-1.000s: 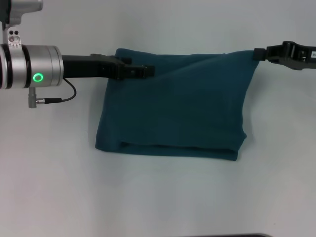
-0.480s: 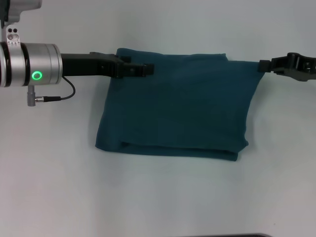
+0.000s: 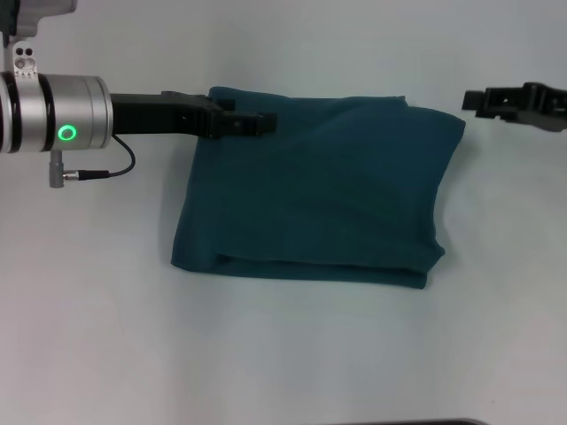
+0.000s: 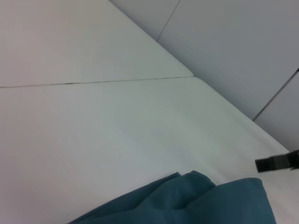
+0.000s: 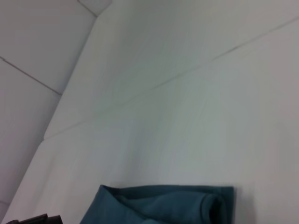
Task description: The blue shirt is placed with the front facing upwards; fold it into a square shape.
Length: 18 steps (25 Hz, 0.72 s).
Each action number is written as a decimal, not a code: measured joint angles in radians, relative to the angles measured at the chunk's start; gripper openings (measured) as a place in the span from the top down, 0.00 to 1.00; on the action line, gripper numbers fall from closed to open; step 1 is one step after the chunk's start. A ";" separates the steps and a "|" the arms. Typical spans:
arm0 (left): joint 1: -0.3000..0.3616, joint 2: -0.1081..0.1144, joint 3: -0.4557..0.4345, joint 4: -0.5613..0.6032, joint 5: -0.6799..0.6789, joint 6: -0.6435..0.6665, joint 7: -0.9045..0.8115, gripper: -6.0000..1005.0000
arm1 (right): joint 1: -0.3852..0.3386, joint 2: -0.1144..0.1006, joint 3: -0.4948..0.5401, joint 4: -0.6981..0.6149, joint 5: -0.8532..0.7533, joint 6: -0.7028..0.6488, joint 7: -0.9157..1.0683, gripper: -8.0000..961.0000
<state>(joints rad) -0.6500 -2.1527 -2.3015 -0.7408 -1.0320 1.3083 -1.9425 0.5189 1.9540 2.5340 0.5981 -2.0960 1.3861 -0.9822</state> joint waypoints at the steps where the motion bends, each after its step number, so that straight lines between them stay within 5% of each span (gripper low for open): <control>1: 0.000 0.001 0.000 0.000 0.000 0.000 0.000 0.10 | -0.002 0.000 0.005 0.012 0.000 0.008 -0.001 0.79; 3: 0.000 0.003 0.000 0.000 0.000 0.000 -0.001 0.10 | 0.001 0.001 0.015 0.029 0.002 0.037 -0.001 0.75; 6: -0.001 0.003 -0.001 0.000 0.000 0.002 -0.002 0.10 | 0.020 0.006 0.018 0.037 0.011 0.073 -0.003 0.50; 11: -0.001 0.004 0.000 0.000 0.000 0.002 -0.002 0.10 | 0.069 0.028 0.012 0.007 0.015 0.072 -0.015 0.30; 18: 0.006 0.007 -0.007 0.000 -0.006 -0.006 -0.003 0.10 | 0.114 0.049 -0.072 -0.036 0.009 0.063 -0.021 0.47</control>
<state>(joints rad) -0.6442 -2.1460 -2.3086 -0.7409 -1.0385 1.3021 -1.9451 0.6331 2.0035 2.4617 0.5622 -2.0866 1.4490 -1.0035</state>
